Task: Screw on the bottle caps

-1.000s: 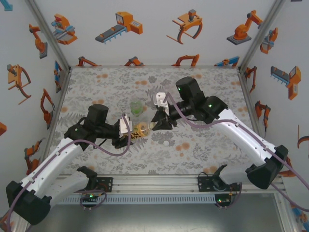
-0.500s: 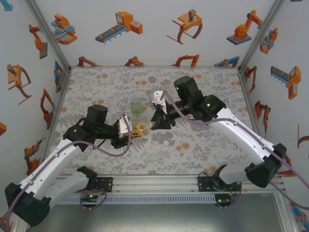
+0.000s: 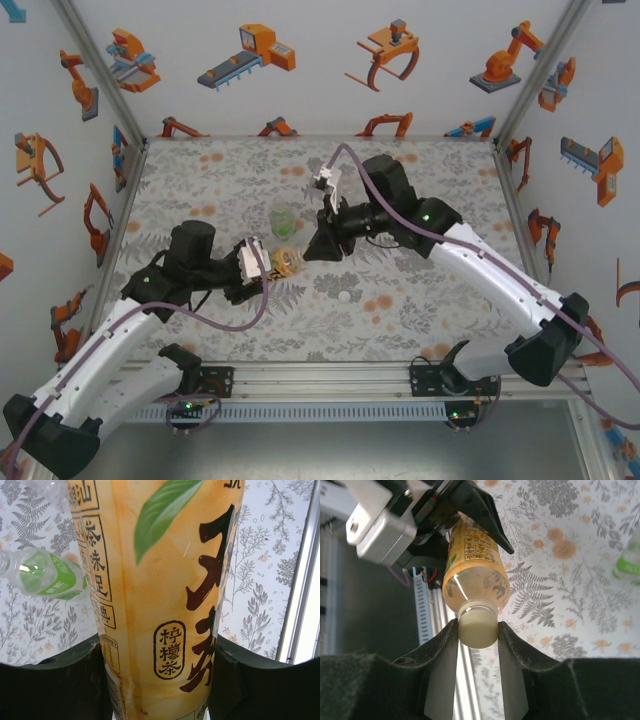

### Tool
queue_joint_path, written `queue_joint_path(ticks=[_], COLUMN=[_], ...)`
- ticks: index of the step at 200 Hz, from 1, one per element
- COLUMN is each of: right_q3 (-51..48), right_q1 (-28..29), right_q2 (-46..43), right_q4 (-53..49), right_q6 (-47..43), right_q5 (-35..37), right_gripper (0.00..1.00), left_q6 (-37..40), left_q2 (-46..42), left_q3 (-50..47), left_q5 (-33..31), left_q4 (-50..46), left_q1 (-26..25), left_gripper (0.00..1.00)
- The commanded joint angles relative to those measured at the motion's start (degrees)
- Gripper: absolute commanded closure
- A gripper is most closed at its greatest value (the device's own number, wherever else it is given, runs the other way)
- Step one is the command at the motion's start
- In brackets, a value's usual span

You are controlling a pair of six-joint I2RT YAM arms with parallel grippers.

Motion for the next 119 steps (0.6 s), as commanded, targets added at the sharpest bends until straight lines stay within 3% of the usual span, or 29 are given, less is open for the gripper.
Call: queue_joint_path(ticks=[1, 45, 72, 94, 119], right_q3=[-0.8, -0.5, -1.2, -3.7, -6.2], right_q1=[0.7, 0.2, 0.0, -0.7, -2.4], right_q2=[1.1, 3.9, 4.0, 2.5, 2.2], right_q4=[0.9, 0.1, 0.6, 4.8, 9.7], right_q6=[16.6, 37.5, 46.0, 52.4, 56.3], right_q5=[4.5, 7.0, 8.8, 9.4, 4.8], right_gripper=[0.90, 0.81, 0.80, 0.69, 0.67], left_q6=[-1.6, -1.9, -2.7, -2.7, -2.2], left_q2=[-0.9, -1.7, -2.6, -2.8, -3.0], left_q3=[0.0, -0.3, -1.1, -1.2, -1.4], left_q5=[-0.1, -0.3, -0.9, -1.2, -1.2], left_q4=[5.2, 6.2, 7.5, 8.0, 8.1], left_q1=[-0.6, -0.5, -0.7, -0.9, -1.0], left_gripper=[1.00, 1.00, 1.00, 1.00, 1.00])
